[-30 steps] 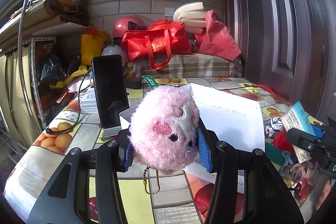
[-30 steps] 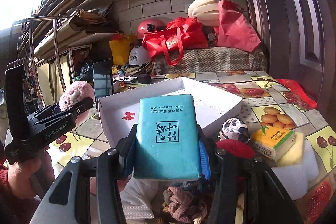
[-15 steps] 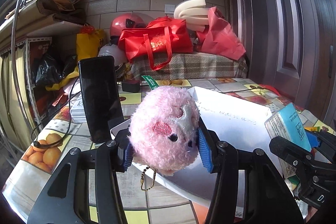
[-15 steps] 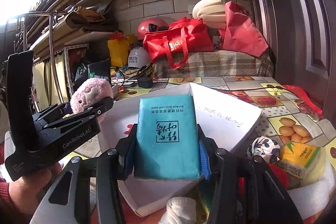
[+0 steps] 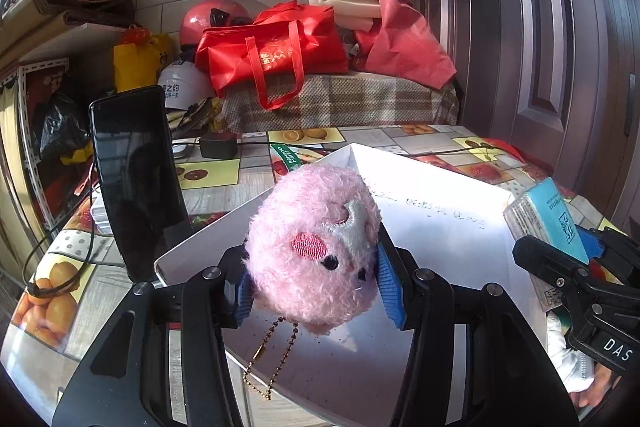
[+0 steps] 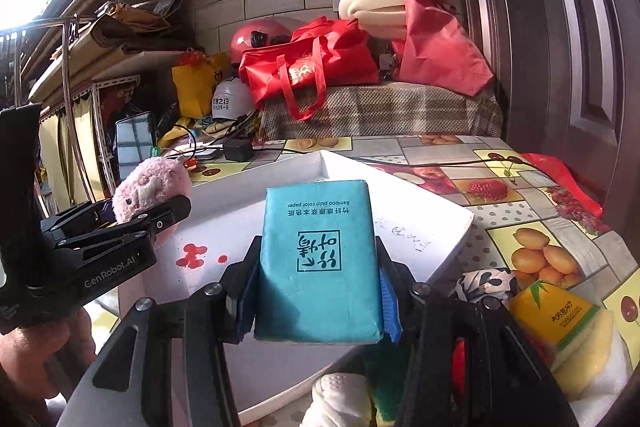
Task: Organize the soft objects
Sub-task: 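Carry the plush with the left tool into the white box while the right drops the tissue pack there, then withdraw both tools from the box back toward the pile of items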
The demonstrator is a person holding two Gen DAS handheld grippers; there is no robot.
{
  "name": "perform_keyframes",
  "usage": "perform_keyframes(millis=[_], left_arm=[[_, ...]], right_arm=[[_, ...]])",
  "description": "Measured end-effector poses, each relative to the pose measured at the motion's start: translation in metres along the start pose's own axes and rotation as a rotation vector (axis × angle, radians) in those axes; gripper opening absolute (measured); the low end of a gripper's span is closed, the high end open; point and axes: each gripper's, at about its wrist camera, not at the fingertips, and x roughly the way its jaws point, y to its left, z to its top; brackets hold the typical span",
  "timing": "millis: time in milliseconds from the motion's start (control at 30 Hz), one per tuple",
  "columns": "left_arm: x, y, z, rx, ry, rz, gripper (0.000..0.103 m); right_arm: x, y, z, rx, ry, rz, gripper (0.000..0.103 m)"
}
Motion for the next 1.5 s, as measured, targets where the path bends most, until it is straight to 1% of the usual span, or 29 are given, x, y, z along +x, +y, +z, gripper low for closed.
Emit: perform_keyframes(millis=[100, 233, 267, 300, 333, 367, 400, 467, 633, 733, 867, 1000, 1167, 1333, 1500], left_arm=[[0.001, 0.002, 0.001, -0.006, 0.005, -0.001, 0.051], [0.002, 0.002, 0.001, -0.007, 0.007, 0.009, 0.054], [0.001, 0.002, 0.001, -0.008, 0.005, 0.013, 0.056], [0.001, 0.002, 0.000, -0.008, 0.002, 0.025, 0.067], [0.000, 0.001, 0.000, -0.008, -0.003, 0.044, 0.077], [-0.001, 0.001, 0.000, -0.008, -0.012, 0.059, 0.098], [-0.004, 0.002, 0.000, -0.014, -0.026, 0.072, 0.103], [-0.007, 0.004, 0.000, -0.019, -0.045, 0.081, 0.103], [-0.009, 0.006, -0.001, -0.030, -0.057, 0.108, 0.103], [-0.012, 0.009, -0.001, -0.052, -0.072, 0.125, 0.103], [-0.014, 0.008, -0.002, -0.047, -0.090, 0.135, 0.103], [-0.017, 0.006, -0.003, -0.042, -0.108, 0.142, 0.103], [-0.022, 0.007, -0.005, -0.053, -0.112, 0.167, 0.103], [-0.031, -0.001, -0.010, -0.041, -0.114, 0.150, 0.103], [-0.044, -0.015, -0.015, -0.020, -0.109, 0.092, 0.103]], right_arm=[[0.006, 0.005, 0.000, 0.017, 0.030, 0.039, 0.049], [0.013, 0.011, 0.001, 0.009, 0.056, 0.054, 0.051], [0.016, 0.012, 0.001, 0.004, 0.070, 0.053, 0.057], [0.019, 0.013, 0.001, -0.002, 0.084, 0.049, 0.078], [0.020, 0.013, 0.001, -0.002, 0.092, 0.046, 0.088], [0.020, 0.013, 0.001, -0.001, 0.093, 0.044, 0.094], [0.020, 0.012, 0.000, 0.001, 0.090, 0.038, 0.097], [0.019, 0.009, 0.000, 0.014, 0.086, 0.037, 0.103], [0.016, 0.009, 0.000, 0.016, 0.072, 0.036, 0.103], [0.011, 0.011, -0.001, 0.005, 0.044, 0.032, 0.103], [0.004, 0.014, -0.001, -0.007, 0.007, 0.031, 0.103], [0.000, 0.014, -0.002, -0.015, 0.003, 0.030, 0.103], [-0.011, 0.009, -0.007, -0.019, 0.002, 0.042, 0.103], [-0.026, 0.000, -0.012, -0.036, -0.009, 0.040, 0.103], [-0.050, -0.012, -0.020, -0.081, -0.040, 0.026, 0.103]])
